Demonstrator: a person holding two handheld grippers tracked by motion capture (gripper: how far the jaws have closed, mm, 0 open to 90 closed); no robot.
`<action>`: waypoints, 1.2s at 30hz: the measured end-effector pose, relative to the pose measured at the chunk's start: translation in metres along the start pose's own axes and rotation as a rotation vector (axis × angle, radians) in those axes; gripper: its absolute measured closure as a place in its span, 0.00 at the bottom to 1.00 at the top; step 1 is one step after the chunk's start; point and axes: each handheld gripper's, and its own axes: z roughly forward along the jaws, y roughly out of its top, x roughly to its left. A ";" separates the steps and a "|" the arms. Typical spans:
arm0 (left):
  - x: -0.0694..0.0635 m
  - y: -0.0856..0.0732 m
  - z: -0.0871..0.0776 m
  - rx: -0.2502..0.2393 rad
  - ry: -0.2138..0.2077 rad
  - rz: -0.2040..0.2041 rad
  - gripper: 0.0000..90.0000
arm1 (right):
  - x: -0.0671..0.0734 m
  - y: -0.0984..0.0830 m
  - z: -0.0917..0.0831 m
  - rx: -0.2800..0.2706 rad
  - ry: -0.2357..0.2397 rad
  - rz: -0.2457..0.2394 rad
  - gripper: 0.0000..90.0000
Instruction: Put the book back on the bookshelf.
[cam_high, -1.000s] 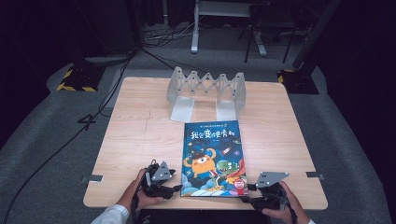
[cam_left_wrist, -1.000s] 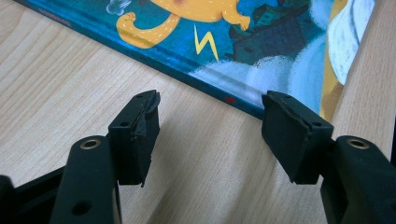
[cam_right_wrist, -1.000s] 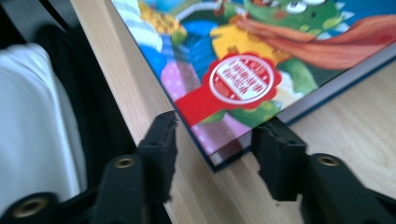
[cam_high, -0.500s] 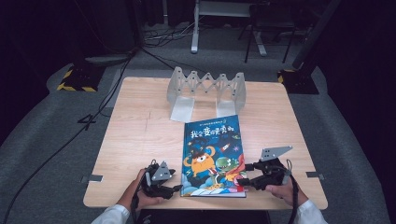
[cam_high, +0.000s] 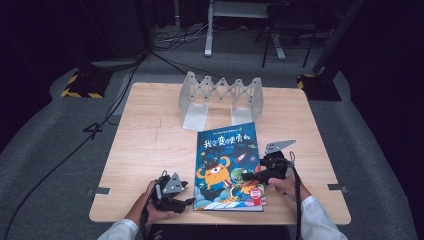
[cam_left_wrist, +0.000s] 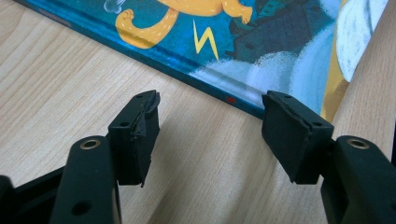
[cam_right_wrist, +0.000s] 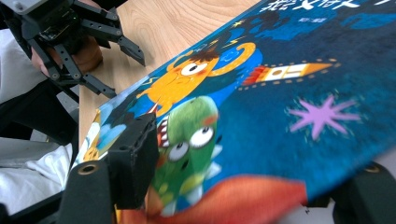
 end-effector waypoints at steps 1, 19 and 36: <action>0.000 0.000 0.000 0.000 0.000 0.001 0.41 | -0.001 0.000 -0.001 -0.026 0.011 -0.001 0.46; 0.001 0.002 0.002 0.039 0.022 -0.021 0.17 | 0.031 -0.008 -0.024 -0.153 -0.061 -0.163 0.55; 0.002 0.031 0.016 0.021 -0.071 -0.064 0.18 | 0.055 -0.010 -0.036 -0.197 -0.153 -0.309 0.55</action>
